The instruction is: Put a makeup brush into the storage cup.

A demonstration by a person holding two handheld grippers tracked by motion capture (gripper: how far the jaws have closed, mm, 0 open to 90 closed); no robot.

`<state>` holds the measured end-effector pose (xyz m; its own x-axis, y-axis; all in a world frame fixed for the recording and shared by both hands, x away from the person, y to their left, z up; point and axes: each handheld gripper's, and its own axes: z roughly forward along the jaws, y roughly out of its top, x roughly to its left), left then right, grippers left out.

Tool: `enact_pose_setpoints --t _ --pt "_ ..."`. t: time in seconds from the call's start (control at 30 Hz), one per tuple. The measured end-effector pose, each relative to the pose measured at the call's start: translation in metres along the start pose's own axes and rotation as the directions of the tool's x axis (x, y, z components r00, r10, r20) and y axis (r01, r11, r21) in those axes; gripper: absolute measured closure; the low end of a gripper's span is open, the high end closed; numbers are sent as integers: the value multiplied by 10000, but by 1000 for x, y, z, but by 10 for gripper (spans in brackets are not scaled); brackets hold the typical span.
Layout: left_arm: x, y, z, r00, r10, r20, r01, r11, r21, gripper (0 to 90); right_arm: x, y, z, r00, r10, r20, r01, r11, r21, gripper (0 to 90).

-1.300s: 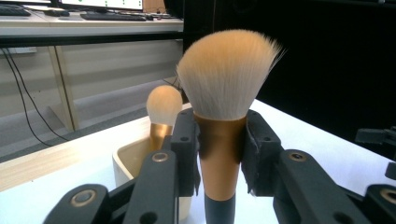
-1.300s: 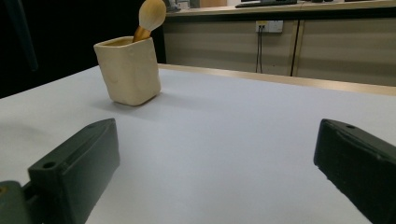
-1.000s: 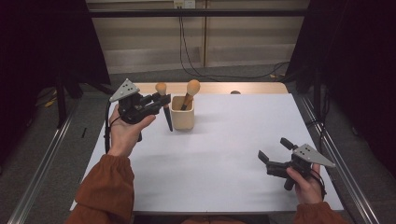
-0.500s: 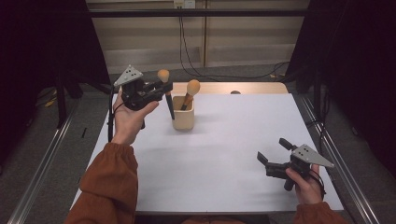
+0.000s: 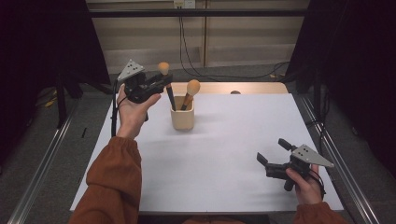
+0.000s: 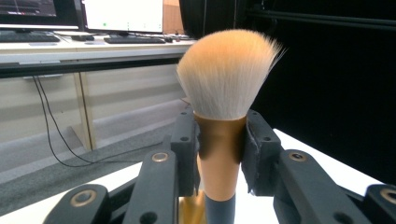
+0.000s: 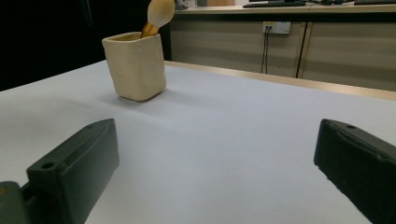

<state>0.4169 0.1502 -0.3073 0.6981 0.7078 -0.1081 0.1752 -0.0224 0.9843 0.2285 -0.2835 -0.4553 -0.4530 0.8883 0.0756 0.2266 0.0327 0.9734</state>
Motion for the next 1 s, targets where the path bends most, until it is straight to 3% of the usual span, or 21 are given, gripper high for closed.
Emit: enact_pose_setpoints --t 0.27,0.3,0.43,0.77,1.0 --pt "4 -3 8 9998 61 -206 -58 9999 110 695 1 0 1 10000 -11 -89 11 10000 40 0" --pt "5 -4 10 9995 205 -222 -204 9998 64 694 1 0 1 9999 -9 -105 10 10000 45 0" --pt "6 -7 17 9999 93 -141 -94 10000 -33 694 0 -1 1 9999 -42 -125 43 10000 50 0" --pt "7 -22 35 9996 205 -171 -199 9992 340 694 -1 -1 0 9999 -40 -161 40 10000 30 0" --pt "6 -28 39 9996 234 -140 -226 9983 544 695 -1 -1 -1 9998 -66 -170 66 10000 9 0"
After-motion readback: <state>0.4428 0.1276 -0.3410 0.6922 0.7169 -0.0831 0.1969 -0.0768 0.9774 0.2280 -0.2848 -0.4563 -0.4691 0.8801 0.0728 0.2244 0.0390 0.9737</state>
